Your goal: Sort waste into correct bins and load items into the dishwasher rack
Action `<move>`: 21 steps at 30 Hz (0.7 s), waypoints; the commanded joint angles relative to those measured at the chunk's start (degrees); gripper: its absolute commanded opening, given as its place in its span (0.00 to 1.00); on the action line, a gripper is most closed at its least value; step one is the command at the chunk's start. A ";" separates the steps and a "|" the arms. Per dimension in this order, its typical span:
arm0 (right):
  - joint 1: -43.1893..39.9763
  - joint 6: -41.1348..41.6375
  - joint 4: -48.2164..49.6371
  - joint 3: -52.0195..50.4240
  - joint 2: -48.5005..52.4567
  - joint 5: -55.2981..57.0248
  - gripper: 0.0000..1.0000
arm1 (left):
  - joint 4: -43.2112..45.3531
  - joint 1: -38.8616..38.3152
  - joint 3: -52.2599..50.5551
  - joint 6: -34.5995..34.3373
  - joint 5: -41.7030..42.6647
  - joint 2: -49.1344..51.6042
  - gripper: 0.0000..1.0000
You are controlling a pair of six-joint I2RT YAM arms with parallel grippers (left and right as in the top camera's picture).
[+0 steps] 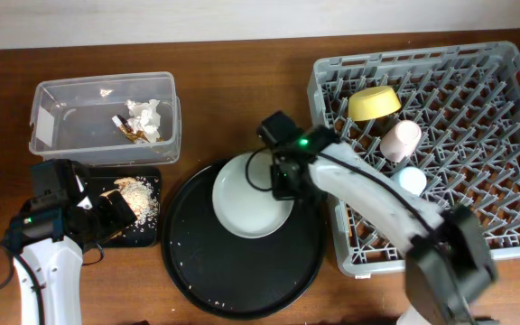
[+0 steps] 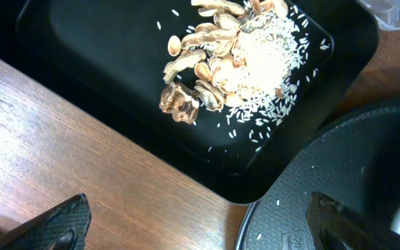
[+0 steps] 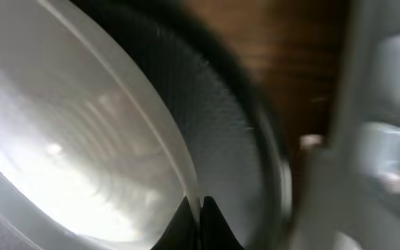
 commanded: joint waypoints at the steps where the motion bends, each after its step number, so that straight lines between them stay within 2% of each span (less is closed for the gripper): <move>1: 0.13 -2.16 -0.98 0.66 -12.66 15.78 0.04 | 0.00 0.31 0.00 -0.35 0.24 -0.55 0.98; 5: -0.37 -2.34 -1.22 1.16 -22.38 43.25 0.04 | 0.00 0.31 0.00 -0.35 0.26 -0.55 0.98; 7: -5.70 -3.72 -0.02 1.14 -22.38 55.84 0.04 | 0.07 0.31 0.00 -0.35 0.26 -0.55 0.98; 9: -12.87 -10.99 7.06 1.14 -20.94 56.08 0.04 | 0.15 0.31 0.00 -0.35 0.26 -0.55 0.98; 11: -15.58 -10.97 7.93 1.14 -18.58 54.47 0.04 | 0.33 0.31 0.00 -0.35 0.26 -0.55 0.98; 14: -15.50 -10.93 7.76 1.11 -12.48 51.80 0.04 | 0.39 0.31 0.00 -0.35 0.26 -0.55 0.98; 16: -15.45 -10.88 7.67 1.11 -8.50 43.41 0.04 | 0.42 0.31 0.00 -0.35 0.26 -0.55 0.98; 21: -15.45 -10.73 7.63 1.11 -7.21 31.41 0.04 | 0.44 0.31 0.00 -0.35 0.26 -0.55 0.98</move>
